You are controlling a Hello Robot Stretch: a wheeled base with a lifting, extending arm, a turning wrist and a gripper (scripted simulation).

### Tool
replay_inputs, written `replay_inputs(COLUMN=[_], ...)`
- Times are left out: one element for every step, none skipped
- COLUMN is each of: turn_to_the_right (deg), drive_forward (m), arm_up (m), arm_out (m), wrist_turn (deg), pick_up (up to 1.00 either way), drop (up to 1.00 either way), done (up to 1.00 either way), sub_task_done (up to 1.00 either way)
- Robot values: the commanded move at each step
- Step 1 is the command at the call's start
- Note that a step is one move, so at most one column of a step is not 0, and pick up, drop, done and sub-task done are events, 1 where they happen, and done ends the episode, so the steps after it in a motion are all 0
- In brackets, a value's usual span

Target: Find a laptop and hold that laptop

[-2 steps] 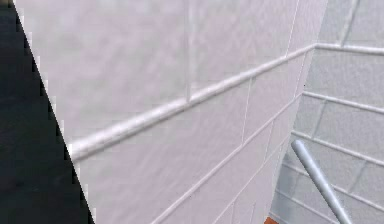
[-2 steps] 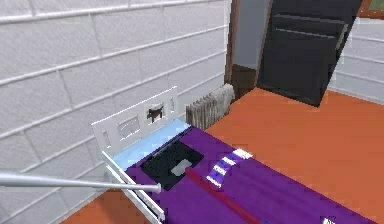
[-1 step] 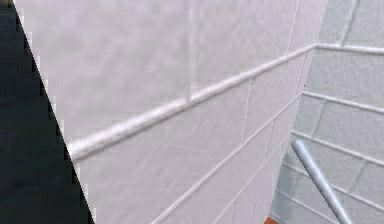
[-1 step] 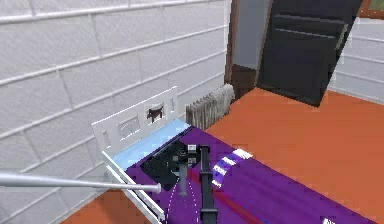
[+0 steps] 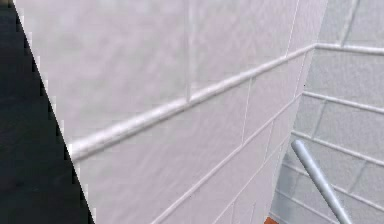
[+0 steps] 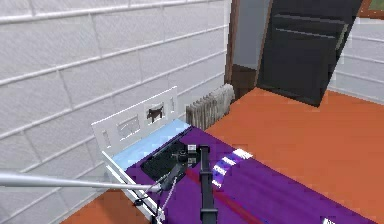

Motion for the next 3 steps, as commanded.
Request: replay_inputs(turn_to_the_right=[0.0, 0.0, 0.0], drive_forward=[0.00, 0.00, 0.00], arm_up=[0.00, 0.00, 0.00], arm_out=[0.00, 0.00, 0.00], wrist_turn=[45.0, 45.0, 12.0], pick_up=[0.00, 0.00, 0.00], drop=[0.00, 0.00, 0.00], done=[0.00, 0.00, 0.00], sub_task_done=[0.00, 0.00, 0.00])
